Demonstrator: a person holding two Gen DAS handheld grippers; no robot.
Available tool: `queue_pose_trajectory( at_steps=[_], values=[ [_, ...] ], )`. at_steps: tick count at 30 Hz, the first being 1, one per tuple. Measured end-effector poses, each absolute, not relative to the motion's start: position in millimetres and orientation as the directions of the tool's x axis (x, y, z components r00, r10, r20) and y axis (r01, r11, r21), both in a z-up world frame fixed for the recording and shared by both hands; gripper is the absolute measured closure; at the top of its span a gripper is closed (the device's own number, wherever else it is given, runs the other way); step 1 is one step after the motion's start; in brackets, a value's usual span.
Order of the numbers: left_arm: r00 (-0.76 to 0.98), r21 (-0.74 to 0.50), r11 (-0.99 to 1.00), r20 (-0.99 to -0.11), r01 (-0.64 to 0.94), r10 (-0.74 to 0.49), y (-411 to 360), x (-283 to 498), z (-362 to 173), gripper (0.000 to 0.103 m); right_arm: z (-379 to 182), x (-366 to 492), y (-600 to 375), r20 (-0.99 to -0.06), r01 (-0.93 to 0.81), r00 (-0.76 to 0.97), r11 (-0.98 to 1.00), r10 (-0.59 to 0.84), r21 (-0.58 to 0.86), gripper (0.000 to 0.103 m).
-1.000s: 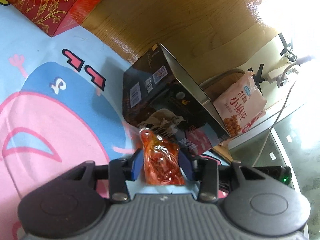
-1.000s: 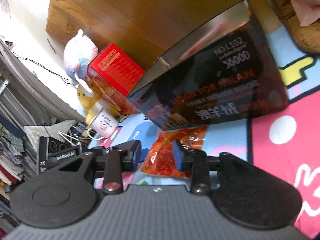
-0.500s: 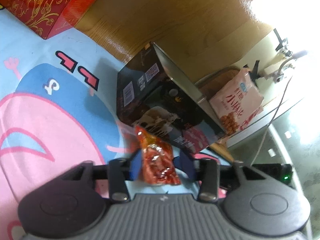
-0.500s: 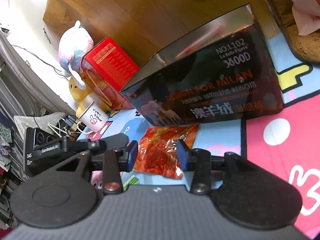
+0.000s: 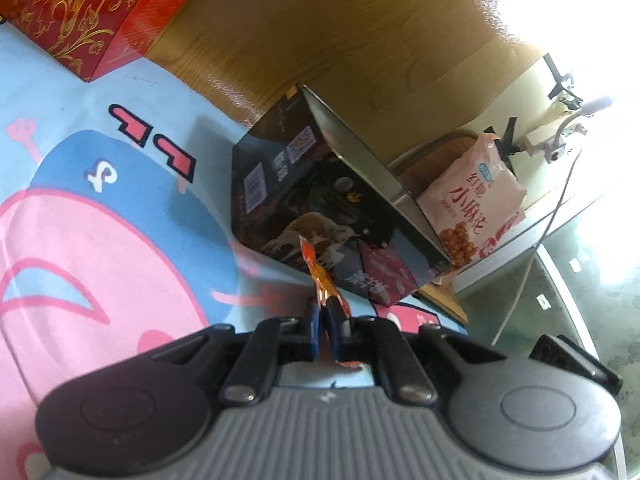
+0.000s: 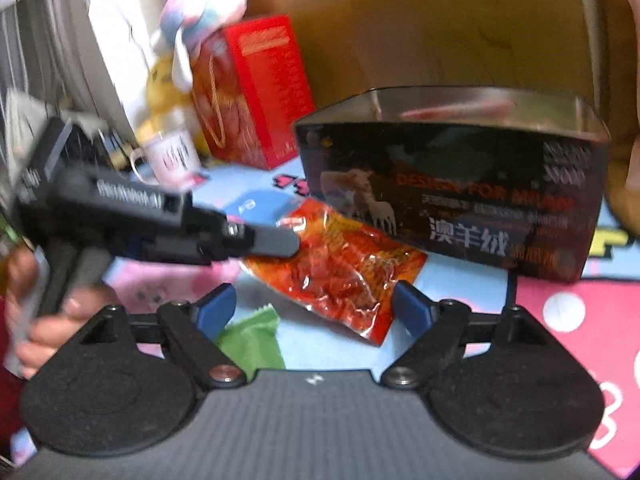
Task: Organize snacks
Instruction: 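Carry the red packet over the open box and open the left tool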
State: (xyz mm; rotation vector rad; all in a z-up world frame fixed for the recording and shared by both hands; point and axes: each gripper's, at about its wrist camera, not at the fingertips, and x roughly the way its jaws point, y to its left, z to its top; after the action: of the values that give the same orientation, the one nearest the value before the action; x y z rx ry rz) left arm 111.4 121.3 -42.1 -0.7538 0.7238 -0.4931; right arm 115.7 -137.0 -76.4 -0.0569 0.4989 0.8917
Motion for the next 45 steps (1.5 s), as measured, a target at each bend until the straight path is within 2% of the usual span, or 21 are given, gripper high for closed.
queue_pose_trajectory(
  at_steps=[1, 3, 4, 8, 13, 14, 15, 16, 20, 24, 28, 30, 32, 33, 34, 35, 38, 40, 42, 44, 45],
  values=[
    [0.658, -0.755, 0.639, -0.407, 0.148, -0.634, 120.9, 111.0, -41.5, 0.098, -76.8, 114.8, -135.4, -0.443, -0.753, 0.534, 0.643, 0.720, 0.138, 0.018],
    [0.662, -0.751, 0.644, -0.410, 0.144, -0.627, 120.6, 110.2, -40.5, 0.098, -76.7, 114.7, -135.0, -0.438, -0.740, 0.561, 0.663, 0.703, 0.117, 0.032],
    [0.666, -0.747, 0.650, -0.415, 0.139, -0.620, 120.5, 110.0, -40.0, 0.098, -77.0, 115.5, -136.3, -0.431, -0.739, 0.564, 0.663, 0.704, 0.115, 0.049],
    [0.687, -0.730, 0.671, -0.422, 0.130, -0.592, 118.5, 102.4, -34.3, 0.097, -74.8, 110.2, -136.8, -0.400, -0.746, 0.581, 0.660, 0.709, 0.085, 0.057],
    [0.744, -0.717, 0.678, -0.362, 0.163, -0.562, 117.7, 77.6, -10.0, 0.097, -63.7, 77.3, -138.7, -0.284, -0.757, 0.636, 0.651, 0.717, -0.051, 0.059],
    [0.752, -0.711, 0.680, -0.347, 0.178, -0.560, 116.4, 74.8, -3.3, 0.097, -60.3, 73.2, -140.6, -0.255, -0.756, 0.643, 0.652, 0.722, -0.062, 0.064],
    [0.760, -0.698, 0.688, -0.333, 0.199, -0.558, 113.4, 73.4, 5.7, 0.096, -57.0, 69.5, -143.4, -0.229, -0.761, 0.642, 0.644, 0.732, -0.073, 0.074],
    [0.767, -0.681, 0.700, -0.325, 0.216, -0.553, 109.2, 74.1, 14.8, 0.095, -52.1, 65.8, -144.3, -0.206, -0.768, 0.638, 0.635, 0.742, -0.089, 0.093],
    [0.775, -0.616, 0.726, -0.284, 0.304, -0.565, 90.1, 98.7, 51.2, 0.094, -36.8, 67.1, -140.2, -0.111, -0.696, 0.715, 0.687, 0.690, -0.208, 0.090],
    [0.764, -0.585, 0.733, -0.276, 0.348, -0.583, 67.1, 137.0, 66.1, 0.094, -20.2, 87.1, -147.6, -0.088, -0.667, 0.744, 0.732, 0.662, -0.139, 0.089],
    [0.773, -0.562, 0.778, -0.347, 0.282, -0.531, 47.4, 176.9, 64.4, 0.095, -15.5, 129.9, -139.3, -0.093, -0.518, 0.855, 0.833, 0.510, -0.197, 0.089],
    [0.750, -0.620, 0.732, -0.334, 0.281, -0.571, 51.9, 177.3, 60.0, 0.095, -5.8, 142.8, -160.7, -0.103, -0.529, 0.848, 0.843, 0.520, -0.097, 0.088],
    [0.759, -0.585, 0.753, -0.330, 0.302, -0.561, 56.1, 160.8, 59.0, 0.093, 0.4, 141.1, -192.3, -0.070, -0.586, 0.807, 0.810, 0.586, 0.029, 0.082],
    [0.761, -0.558, 0.773, -0.348, 0.301, -0.547, 59.6, 153.2, 56.2, 0.089, 0.8, 141.6, -205.4, -0.091, -0.609, 0.784, 0.789, 0.614, 0.075, 0.077],
    [0.749, -0.547, 0.780, -0.369, 0.305, -0.551, 62.2, 144.9, 52.0, 0.083, -1.2, 142.5, -215.0, -0.120, -0.631, 0.758, 0.767, 0.642, 0.115, 0.063],
    [0.734, -0.549, 0.778, -0.384, 0.306, -0.560, 66.2, 139.5, 47.3, 0.081, -6.6, 142.1, -224.7, -0.144, -0.656, 0.724, 0.738, 0.674, 0.158, 0.056],
    [0.698, -0.560, 0.776, -0.430, 0.291, -0.573, 74.6, 125.2, 27.3, 0.069, -31.5, 136.6, -239.2, -0.231, -0.696, 0.628, 0.669, 0.744, 0.263, 0.057],
    [0.679, -0.575, 0.776, -0.463, 0.260, -0.570, 77.3, 125.3, 11.9, 0.046, -46.3, 135.1, -235.7, -0.288, -0.693, 0.604, 0.668, 0.743, 0.271, 0.055],
    [0.647, -0.599, 0.766, -0.492, 0.234, -0.583, 75.7, 132.5, -2.0, 0.048, -59.0, 137.9, -230.8, -0.353, -0.682, 0.586, 0.679, 0.729, 0.271, 0.052],
    [0.602, -0.614, 0.754, -0.517, 0.234, -0.608, 67.5, 141.6, -15.2, 0.057, -67.5, 142.2, -222.1, -0.378, -0.693, 0.542, 0.654, 0.750, 0.304, 0.053],
    [0.573, -0.619, 0.750, -0.535, 0.233, -0.620, 62.0, 144.9, -21.9, 0.074, -70.6, 143.3, -215.7, -0.387, -0.709, 0.505, 0.627, 0.771, 0.323, 0.056]
  ],
)
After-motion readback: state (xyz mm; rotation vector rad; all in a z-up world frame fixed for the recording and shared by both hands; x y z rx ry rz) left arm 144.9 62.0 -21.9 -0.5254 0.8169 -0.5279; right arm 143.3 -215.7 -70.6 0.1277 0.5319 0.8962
